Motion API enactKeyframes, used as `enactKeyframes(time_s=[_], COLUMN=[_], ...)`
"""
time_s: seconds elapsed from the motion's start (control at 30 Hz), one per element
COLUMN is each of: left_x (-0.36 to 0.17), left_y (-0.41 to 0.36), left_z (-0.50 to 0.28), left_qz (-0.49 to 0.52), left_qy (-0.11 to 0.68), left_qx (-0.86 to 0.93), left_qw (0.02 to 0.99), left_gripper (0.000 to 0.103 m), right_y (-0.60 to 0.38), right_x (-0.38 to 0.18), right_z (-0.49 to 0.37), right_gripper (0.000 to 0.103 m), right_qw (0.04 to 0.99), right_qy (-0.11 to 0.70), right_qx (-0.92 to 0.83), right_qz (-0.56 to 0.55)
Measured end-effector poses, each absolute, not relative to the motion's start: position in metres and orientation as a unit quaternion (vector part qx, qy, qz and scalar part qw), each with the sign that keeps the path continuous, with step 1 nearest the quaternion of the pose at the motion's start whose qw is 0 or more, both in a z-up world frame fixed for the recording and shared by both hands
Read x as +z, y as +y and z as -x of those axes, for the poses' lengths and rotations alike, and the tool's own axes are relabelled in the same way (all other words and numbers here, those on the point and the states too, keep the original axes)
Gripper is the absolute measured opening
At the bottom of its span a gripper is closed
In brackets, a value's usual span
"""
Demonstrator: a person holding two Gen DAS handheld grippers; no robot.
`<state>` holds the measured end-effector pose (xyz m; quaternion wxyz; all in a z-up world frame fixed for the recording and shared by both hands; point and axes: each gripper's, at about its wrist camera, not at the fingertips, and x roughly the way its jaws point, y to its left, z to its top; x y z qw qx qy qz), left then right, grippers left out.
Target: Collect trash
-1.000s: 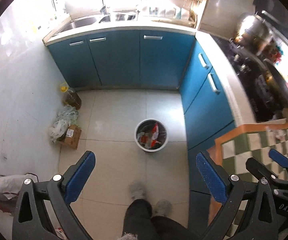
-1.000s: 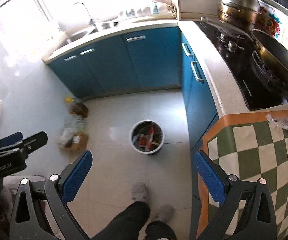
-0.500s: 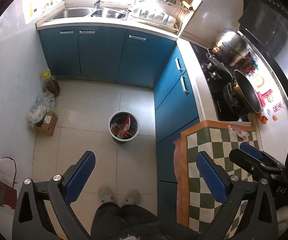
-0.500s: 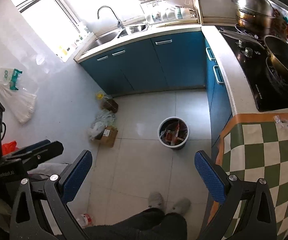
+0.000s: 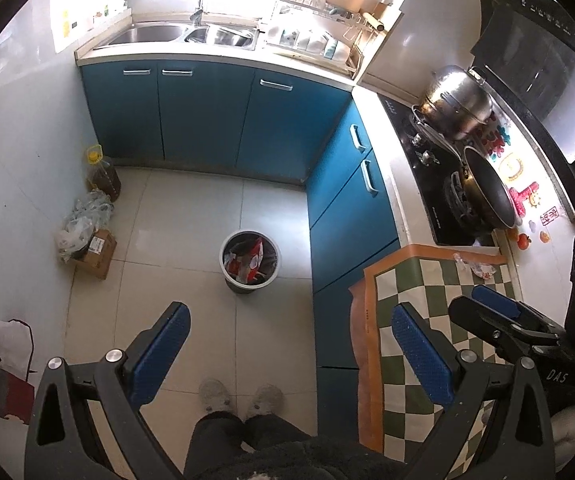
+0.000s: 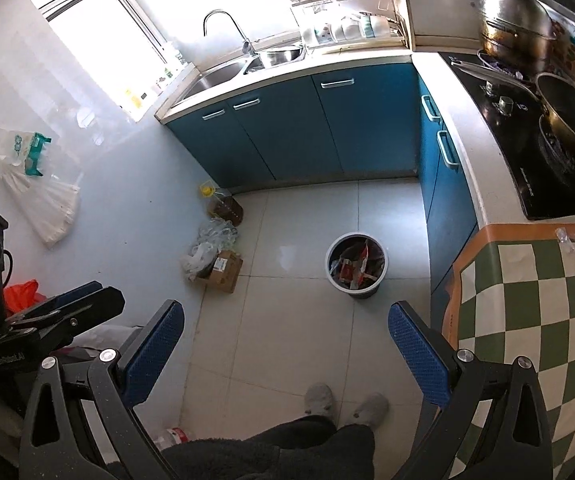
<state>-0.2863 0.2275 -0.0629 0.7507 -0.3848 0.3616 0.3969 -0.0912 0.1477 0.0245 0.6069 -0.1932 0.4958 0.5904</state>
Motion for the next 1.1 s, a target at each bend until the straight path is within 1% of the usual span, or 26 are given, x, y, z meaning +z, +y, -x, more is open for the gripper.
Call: enactKeyframes(time_s=[0.5,1.1], left_x=[-0.0629,-0.065], left_y=[0.2289,0.2317], left_z=[0.2804,0.2806], left_qz=[0.369,0.371], left_qy=[0.383,0.385], left_qx=[0.381,0.366], left_qw=[0.757,0.762], left_gripper=[0.103,0.103], right_y=[0.1457,0.1429], right_x=[0.0224,0.0212], right_z=[0.0888,0.0865], right_gripper=[0.103,0.103], right_qw=[0.608,0.608], right_qy=[0.5,0.504], right_qx=[0.586,0.583], right_qz=[0.193,0.19])
